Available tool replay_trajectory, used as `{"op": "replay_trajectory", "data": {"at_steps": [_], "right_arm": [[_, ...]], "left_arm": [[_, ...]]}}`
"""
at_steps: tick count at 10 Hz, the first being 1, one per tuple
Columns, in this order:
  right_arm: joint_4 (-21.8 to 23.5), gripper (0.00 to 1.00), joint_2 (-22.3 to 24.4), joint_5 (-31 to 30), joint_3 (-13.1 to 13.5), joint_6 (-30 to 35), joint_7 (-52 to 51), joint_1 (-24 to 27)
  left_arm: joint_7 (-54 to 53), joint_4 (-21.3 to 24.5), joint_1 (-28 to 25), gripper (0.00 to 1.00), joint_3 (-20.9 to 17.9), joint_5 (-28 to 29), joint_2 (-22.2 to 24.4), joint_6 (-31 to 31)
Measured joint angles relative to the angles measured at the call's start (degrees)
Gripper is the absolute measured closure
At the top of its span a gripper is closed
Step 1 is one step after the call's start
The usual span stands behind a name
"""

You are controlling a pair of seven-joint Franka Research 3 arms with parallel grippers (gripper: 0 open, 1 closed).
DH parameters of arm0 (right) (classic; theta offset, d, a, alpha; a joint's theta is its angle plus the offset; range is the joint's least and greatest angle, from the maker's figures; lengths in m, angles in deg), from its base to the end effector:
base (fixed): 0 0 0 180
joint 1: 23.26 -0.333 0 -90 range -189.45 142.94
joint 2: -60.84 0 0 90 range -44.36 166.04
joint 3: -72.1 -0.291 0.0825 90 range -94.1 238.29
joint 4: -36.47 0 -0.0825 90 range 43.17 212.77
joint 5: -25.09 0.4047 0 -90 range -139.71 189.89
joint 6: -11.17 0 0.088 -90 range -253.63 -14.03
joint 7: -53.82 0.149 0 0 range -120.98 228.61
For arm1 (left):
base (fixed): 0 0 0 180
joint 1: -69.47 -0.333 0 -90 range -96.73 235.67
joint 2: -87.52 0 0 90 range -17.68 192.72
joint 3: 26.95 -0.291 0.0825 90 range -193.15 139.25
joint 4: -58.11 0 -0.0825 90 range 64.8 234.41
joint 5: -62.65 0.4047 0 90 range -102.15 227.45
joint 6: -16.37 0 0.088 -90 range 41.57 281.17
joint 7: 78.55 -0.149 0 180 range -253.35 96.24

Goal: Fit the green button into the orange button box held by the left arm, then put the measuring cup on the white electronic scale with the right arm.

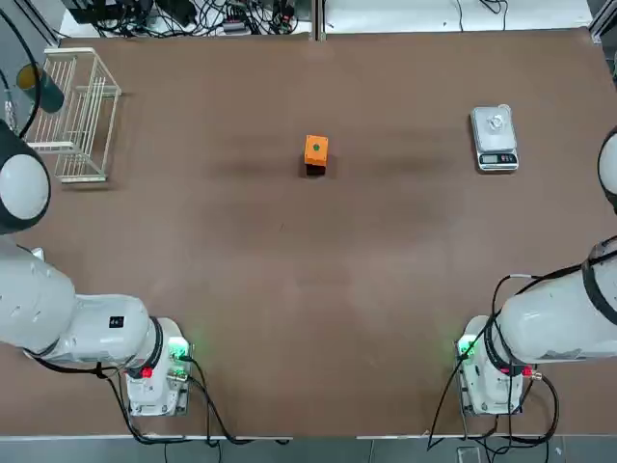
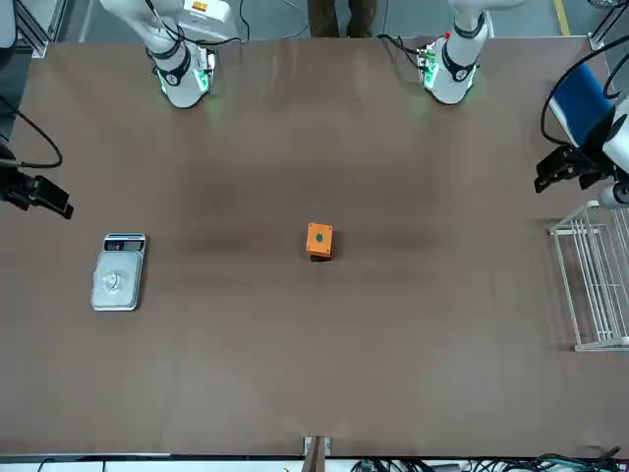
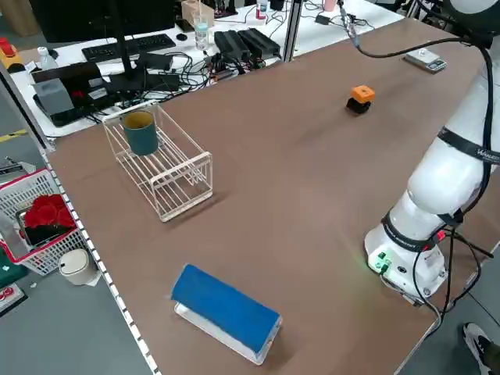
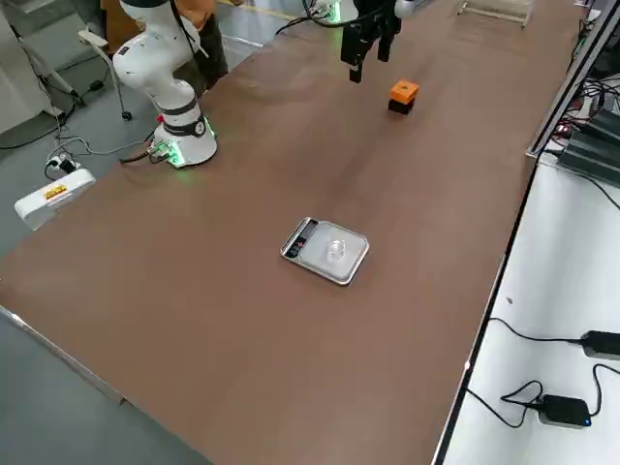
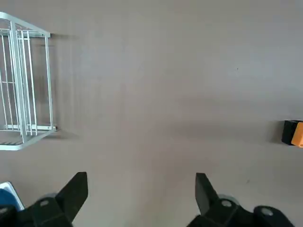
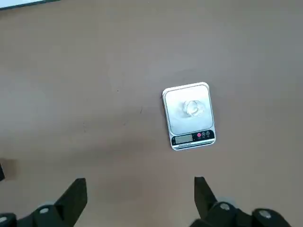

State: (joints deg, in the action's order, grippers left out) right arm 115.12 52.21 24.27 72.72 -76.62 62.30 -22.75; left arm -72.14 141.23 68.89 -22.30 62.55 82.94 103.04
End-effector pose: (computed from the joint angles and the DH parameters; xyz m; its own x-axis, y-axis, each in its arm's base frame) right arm 0.6147 -0.0139 0.5618 0.9858 -0.1673 0.0112 -0.1675 -0.9858 0.0144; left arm 0.5904 -0.0406 0.5648 0.9990 0.0409 -0.0185 0.0410 -0.9991 0.0062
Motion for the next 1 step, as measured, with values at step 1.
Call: {"op": "replay_trajectory", "data": {"at_steps": [1], "right_arm": [[0.0, 0.0, 0.0, 0.0, 0.0, 0.0, 0.0, 0.0]], "left_arm": [[0.0, 0.1, 0.0, 0.0, 0.0, 0.0, 0.0, 0.0]]}}
